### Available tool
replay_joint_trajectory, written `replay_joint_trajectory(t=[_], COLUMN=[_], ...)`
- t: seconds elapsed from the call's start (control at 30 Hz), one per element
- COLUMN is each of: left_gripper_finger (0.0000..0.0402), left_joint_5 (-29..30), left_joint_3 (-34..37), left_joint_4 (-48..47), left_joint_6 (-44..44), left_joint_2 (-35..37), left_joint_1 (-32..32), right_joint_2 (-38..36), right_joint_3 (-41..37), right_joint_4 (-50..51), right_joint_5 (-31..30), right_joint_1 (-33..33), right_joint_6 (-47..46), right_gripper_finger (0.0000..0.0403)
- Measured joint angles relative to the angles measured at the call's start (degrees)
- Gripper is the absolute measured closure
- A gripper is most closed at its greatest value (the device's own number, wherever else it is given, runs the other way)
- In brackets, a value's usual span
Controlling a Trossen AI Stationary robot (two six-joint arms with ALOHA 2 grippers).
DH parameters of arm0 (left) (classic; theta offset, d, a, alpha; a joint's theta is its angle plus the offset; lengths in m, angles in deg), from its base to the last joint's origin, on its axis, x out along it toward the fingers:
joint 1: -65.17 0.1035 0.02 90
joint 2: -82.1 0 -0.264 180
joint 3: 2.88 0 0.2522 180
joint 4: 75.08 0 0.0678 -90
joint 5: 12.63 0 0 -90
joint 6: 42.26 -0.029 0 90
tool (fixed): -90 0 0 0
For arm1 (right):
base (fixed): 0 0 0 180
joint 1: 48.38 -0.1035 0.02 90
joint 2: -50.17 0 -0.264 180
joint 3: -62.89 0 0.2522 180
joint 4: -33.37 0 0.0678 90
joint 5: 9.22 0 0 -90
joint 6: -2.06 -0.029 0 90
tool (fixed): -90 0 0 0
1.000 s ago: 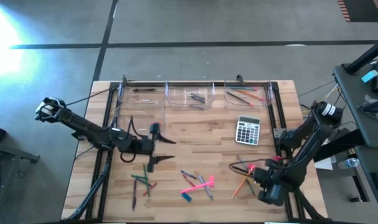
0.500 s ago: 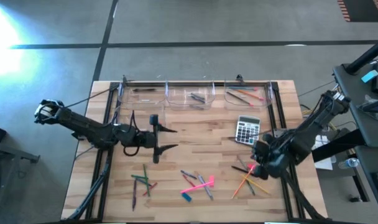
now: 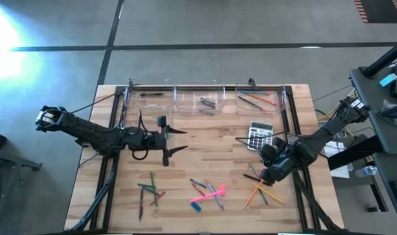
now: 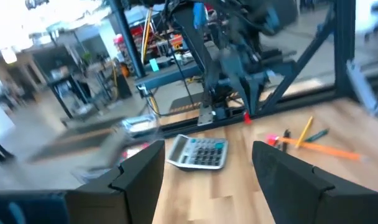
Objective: Sort crayons/erasers/pens/pencils in bins
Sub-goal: Put the yellow pencil into the top right transparent bin
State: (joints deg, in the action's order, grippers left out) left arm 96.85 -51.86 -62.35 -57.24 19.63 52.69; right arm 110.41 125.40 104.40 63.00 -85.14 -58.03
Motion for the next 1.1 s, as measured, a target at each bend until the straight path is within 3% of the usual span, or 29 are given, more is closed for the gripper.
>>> replay_joint_trajectory(t=[0.17, 0.4, 0.6, 0.8, 1.1], left_gripper_finger=[0.0173, 0.0173, 0.0173, 0.0173, 0.0173], left_joint_5=[-0.4, -3.5, -3.1, -2.4, -2.0], left_joint_3=[0.0, 1.2, 2.0, 2.1, 1.0], left_joint_4=[-0.7, -3.1, 0.1, 5.8, 7.8], left_joint_6=[11.2, 16.7, 21.8, 22.1, 22.1], left_joint_2=[0.0, -0.1, -0.8, -3.9, -8.7], left_joint_1=[-1.3, -6.6, -12.0, -15.8, -16.2], right_joint_2=[8.7, 20.4, 26.3, 28.9, 29.2], right_joint_3=[-0.3, 1.8, 8.9, 14.4, 14.5], right_joint_4=[-6.6, -12.8, -12.9, -12.4, -9.8], right_joint_5=[4.4, 10.2, 9.5, 4.3, 2.7], right_joint_1=[-3.5, -7.2, -10.5, -12.5, -13.0], right_joint_6=[-2.2, -9.5, -10.5, -9.8, -13.0], right_gripper_finger=[0.035, 0.0297, 0.0279, 0.0277, 0.0275])
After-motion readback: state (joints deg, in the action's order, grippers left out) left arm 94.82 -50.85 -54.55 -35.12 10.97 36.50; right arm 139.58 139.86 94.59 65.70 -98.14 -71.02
